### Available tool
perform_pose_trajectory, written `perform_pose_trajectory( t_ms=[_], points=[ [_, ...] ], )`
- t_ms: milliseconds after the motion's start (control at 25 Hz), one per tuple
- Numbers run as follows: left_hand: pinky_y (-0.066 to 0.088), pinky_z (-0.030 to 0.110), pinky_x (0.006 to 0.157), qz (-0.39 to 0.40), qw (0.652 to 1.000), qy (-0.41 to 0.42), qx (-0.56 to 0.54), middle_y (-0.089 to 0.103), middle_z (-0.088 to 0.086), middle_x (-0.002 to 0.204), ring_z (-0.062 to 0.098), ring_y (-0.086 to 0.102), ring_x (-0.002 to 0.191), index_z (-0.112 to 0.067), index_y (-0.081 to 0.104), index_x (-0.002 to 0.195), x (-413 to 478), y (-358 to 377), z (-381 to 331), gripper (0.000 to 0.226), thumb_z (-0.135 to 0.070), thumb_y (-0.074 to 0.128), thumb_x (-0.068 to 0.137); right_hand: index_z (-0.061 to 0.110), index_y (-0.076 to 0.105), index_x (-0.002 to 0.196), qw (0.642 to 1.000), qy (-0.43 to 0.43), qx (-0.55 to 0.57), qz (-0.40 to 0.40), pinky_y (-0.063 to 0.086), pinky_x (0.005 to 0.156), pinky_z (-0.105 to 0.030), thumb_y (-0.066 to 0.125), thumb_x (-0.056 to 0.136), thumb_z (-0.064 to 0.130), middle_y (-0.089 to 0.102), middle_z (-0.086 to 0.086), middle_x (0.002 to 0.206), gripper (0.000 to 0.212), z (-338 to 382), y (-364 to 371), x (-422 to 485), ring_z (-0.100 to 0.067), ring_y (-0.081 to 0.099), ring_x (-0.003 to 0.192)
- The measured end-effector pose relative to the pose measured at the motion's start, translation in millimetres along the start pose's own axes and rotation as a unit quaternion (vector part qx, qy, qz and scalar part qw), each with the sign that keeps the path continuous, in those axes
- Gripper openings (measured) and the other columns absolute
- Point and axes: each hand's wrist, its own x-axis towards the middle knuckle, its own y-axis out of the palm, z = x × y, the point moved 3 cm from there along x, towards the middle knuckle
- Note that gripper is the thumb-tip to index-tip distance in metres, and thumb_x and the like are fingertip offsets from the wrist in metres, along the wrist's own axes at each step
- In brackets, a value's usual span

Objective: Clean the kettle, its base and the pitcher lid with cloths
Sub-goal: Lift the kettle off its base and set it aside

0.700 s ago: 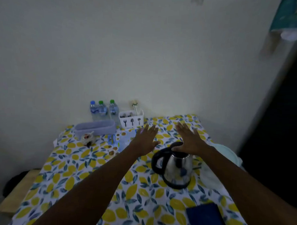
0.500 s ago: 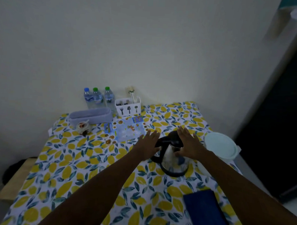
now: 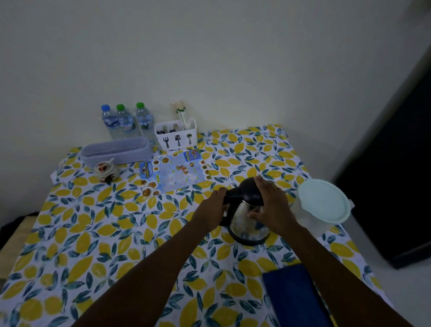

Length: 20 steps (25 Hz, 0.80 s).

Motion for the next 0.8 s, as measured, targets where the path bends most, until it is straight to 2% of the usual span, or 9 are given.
perform_pose_trajectory(
  t_ms=[240,320,480,680,800],
  points=[
    [0.047,0.043,0.079,-0.07,0.996,-0.003,-0.047,0.051,0.012,0.132,0.034,0.058,0.103,-0.018,0.035,0.138,-42.9,-20.7,3.0,0.039,-0.021,0.045,0.1,0.017,0.022,0.15,0.999,-0.048,-0.001,-0.023,0.03,0.111,-0.054,0.083,0.061,0.049,0.03,-0.006,0.156,0.113,35.4,-9.9,-14.0,-0.034,0.029,0.14],
    [0.047,0.043,0.079,-0.084,0.995,-0.012,-0.057,0.053,0.011,0.129,0.032,0.058,0.101,-0.018,0.038,0.136,-65.6,-30.4,17.8,0.037,-0.019,0.045,0.1,0.017,0.022,0.15,0.998,-0.065,-0.002,-0.024,0.029,0.111,-0.055,0.082,0.062,0.05,0.029,-0.006,0.156,0.112,63.6,-7.1,-22.8,-0.035,0.028,0.141],
    [0.038,0.031,0.073,-0.084,0.994,-0.037,-0.059,0.057,0.009,0.117,0.021,0.054,0.087,-0.018,0.041,0.131,-114.9,-40.9,56.5,0.033,-0.024,0.047,0.099,0.019,0.012,0.153,0.997,-0.081,0.015,0.007,0.023,0.114,-0.05,0.075,0.069,0.055,0.019,-0.001,0.16,0.11,111.5,22.9,-47.4,-0.031,0.017,0.146],
    [0.039,0.029,0.073,-0.088,0.994,-0.049,-0.052,0.054,0.0,0.109,0.019,0.056,0.088,-0.014,0.042,0.131,-177.1,-39.1,90.4,0.037,-0.026,0.044,0.097,0.014,0.014,0.153,0.995,-0.08,0.056,0.032,0.024,0.115,-0.05,0.076,0.07,0.053,0.022,-0.003,0.159,0.111,151.5,73.1,-84.1,-0.032,0.018,0.145],
    [0.046,0.036,0.077,-0.083,0.993,-0.062,-0.064,0.055,0.003,0.108,0.024,0.059,0.091,-0.014,0.044,0.128,-195.5,-34.7,105.1,0.038,-0.024,0.041,0.092,0.015,0.008,0.153,0.991,-0.088,0.088,0.047,0.023,0.115,-0.049,0.074,0.075,0.05,0.017,-0.001,0.16,0.108,163.5,88.9,-99.3,-0.029,0.011,0.147]
  ],
)
